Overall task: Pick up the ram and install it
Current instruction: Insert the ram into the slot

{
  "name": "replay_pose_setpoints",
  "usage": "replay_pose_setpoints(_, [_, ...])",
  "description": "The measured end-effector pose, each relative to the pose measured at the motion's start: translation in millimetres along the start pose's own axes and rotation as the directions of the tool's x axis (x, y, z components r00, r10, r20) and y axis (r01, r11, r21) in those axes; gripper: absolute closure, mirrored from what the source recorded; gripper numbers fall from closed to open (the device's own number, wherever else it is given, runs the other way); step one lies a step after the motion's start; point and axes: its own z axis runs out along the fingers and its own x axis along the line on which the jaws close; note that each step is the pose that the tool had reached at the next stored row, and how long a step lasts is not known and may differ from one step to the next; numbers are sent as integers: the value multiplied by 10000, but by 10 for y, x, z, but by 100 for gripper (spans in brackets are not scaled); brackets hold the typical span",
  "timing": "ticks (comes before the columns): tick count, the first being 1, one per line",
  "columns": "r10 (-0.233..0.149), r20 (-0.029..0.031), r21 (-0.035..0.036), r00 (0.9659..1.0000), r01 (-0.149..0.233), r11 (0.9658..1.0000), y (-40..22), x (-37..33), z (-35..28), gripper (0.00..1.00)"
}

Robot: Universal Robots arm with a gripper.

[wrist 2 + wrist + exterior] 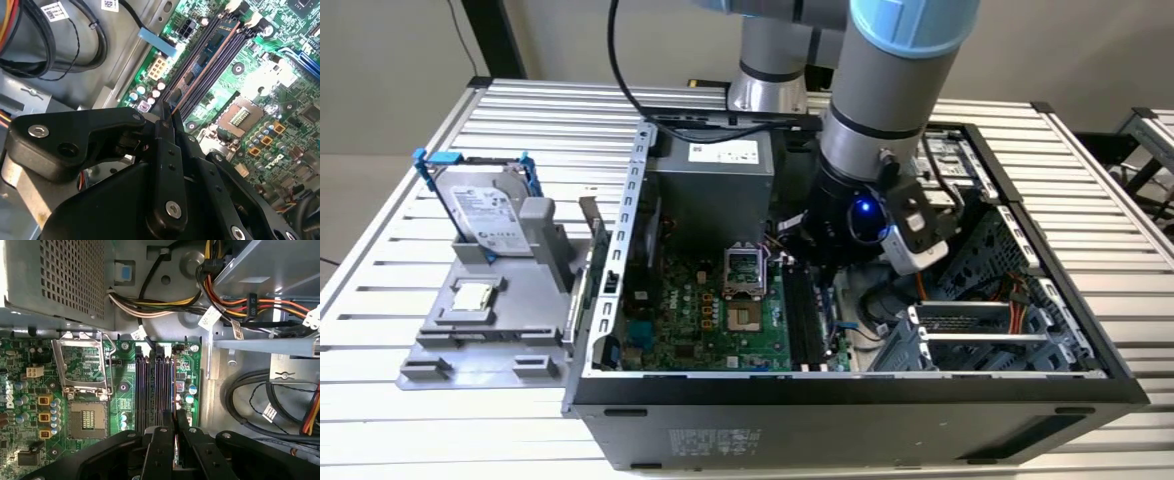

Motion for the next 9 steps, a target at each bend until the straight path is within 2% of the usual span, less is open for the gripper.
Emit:
replay_pose_setpoints(6, [69, 0, 9, 10000, -69, 10000, -11, 13, 63, 100])
replay_pose_setpoints(9, [142, -2, 11, 9999, -142, 9999, -17, 19, 74, 100])
